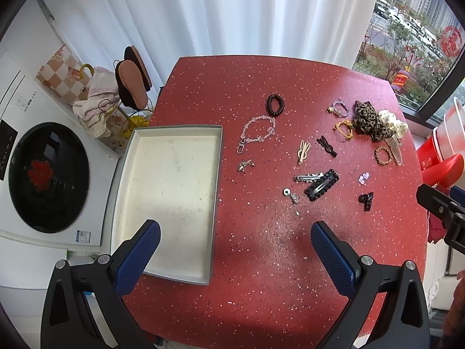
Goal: Organize jewelry
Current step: 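Grasp the silver charm keychain with the left tool while the right tool grasps the black claw clip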
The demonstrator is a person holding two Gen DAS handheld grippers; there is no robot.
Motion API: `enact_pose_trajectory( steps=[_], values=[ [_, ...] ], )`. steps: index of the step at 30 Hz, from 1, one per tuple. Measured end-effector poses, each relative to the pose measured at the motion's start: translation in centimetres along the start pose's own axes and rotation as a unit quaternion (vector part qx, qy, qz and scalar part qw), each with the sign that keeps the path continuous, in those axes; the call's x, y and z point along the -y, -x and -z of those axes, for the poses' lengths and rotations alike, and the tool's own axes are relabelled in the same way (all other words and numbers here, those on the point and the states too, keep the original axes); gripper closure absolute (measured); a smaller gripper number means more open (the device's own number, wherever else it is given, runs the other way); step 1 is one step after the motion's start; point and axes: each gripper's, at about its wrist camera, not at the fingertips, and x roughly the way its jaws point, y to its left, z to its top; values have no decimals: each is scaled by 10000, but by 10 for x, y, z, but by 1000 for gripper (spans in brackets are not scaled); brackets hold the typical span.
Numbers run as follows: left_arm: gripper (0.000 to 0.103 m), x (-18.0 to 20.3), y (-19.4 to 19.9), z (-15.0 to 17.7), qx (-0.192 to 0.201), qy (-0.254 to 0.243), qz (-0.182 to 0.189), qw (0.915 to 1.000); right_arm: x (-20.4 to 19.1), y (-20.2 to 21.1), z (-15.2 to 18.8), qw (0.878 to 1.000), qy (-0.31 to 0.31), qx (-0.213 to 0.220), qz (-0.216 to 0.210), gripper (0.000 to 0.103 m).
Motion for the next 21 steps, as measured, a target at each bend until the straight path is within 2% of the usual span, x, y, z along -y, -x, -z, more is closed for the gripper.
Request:
enact_pose_trajectory(
  steps=[10,21],
  values=[
    [0,8,-16,-2,-147,-63,31,9999,13,-12,2,9998,-97,-166,21,0],
    [0,27,-61,1,-318,-122,386,9987,41,-49,18,9978,-343,-552,106,0]
  ],
)
